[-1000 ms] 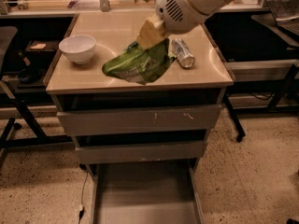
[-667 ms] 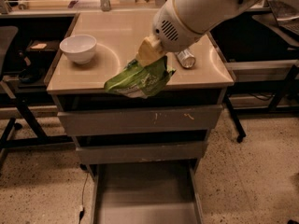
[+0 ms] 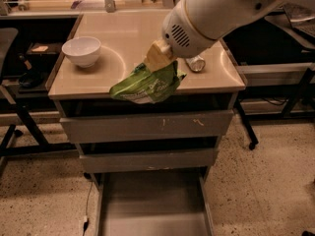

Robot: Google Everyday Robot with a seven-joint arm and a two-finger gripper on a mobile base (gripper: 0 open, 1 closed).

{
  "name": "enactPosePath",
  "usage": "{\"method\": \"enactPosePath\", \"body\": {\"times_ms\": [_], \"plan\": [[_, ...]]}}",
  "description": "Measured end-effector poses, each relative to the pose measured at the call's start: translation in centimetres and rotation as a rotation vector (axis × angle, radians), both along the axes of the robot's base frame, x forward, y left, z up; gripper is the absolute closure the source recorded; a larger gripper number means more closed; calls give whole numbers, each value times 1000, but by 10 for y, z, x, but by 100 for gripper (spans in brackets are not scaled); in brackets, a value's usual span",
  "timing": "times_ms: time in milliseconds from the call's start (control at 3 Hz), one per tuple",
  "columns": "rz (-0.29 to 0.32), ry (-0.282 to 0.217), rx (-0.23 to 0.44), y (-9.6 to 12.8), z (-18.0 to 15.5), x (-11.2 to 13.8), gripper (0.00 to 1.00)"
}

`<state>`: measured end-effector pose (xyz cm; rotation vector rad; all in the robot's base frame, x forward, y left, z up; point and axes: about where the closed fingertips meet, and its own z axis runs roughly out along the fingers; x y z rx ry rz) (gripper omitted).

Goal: Place green rice chip bag into bottom drawer

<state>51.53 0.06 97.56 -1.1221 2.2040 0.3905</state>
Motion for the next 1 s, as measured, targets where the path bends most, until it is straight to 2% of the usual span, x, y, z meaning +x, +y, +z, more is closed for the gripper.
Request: {"method": "enactPosePath", "body": {"times_ms": [333, 667, 1000], "plan": [[-69, 27, 40, -10, -18, -31, 100], [-153, 130, 66, -38, -76, -61, 100], [-158, 163, 55, -42, -92, -68, 100]]}}
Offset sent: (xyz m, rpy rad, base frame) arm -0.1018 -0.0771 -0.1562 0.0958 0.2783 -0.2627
